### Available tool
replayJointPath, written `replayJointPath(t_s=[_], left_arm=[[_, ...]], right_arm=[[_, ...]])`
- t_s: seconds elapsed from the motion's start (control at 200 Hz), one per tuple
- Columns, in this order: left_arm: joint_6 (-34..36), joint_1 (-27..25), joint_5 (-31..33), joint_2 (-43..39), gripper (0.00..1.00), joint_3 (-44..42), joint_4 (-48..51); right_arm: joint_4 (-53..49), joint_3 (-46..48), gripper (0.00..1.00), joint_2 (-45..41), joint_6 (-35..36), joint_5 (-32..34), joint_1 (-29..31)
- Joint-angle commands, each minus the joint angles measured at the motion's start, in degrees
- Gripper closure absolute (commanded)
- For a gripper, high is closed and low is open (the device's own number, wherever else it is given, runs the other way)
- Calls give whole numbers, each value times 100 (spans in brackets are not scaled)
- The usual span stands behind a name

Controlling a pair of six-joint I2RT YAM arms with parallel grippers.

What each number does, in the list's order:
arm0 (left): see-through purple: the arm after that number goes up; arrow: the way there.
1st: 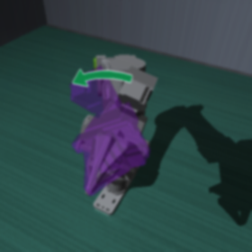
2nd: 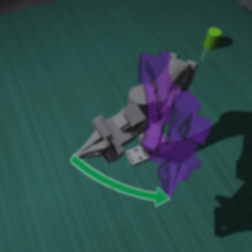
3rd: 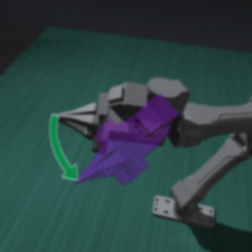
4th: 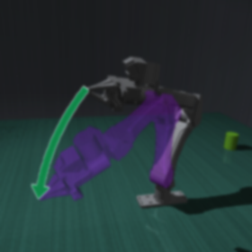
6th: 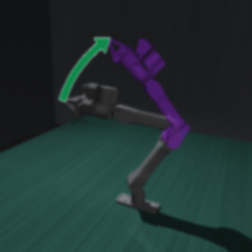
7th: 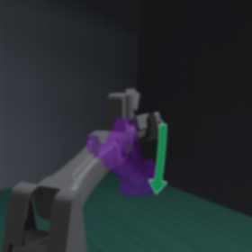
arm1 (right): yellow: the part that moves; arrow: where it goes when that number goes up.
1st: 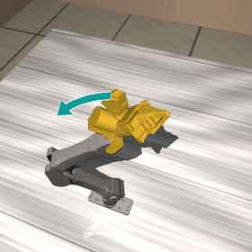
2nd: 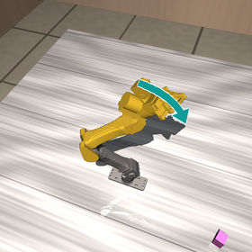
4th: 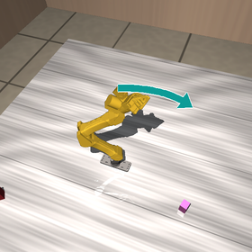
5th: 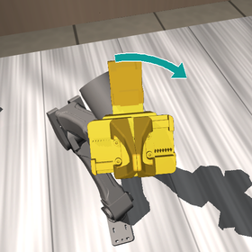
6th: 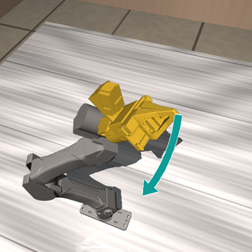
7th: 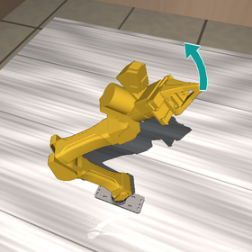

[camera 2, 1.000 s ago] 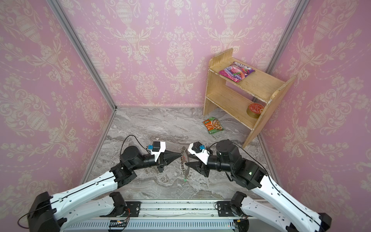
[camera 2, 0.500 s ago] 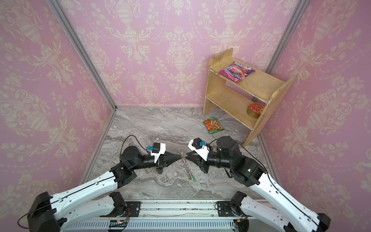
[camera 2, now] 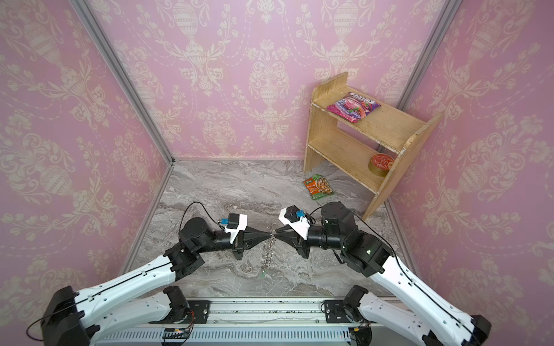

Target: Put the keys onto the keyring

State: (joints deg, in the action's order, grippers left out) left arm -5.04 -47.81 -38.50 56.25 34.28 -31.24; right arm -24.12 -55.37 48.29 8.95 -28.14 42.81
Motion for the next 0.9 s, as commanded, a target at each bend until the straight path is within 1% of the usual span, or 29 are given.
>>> replayJointPath(t_s=[0.0, 0.545, 0.761, 0.896], left_arm=[[-15, -10, -158, -136, 100, 175, -338], [-98, -12, -237, -88, 100, 210, -438], [-103, -9, -228, -117, 100, 210, -463], [-94, -9, -200, -148, 100, 201, -468]], right_arm=[[177, 144, 84, -4, -158, -216, -36], [525, 299, 85, -3, -349, -413, -40], [557, 328, 93, 21, -420, -489, -37], [570, 347, 93, 34, -454, -525, -35]])
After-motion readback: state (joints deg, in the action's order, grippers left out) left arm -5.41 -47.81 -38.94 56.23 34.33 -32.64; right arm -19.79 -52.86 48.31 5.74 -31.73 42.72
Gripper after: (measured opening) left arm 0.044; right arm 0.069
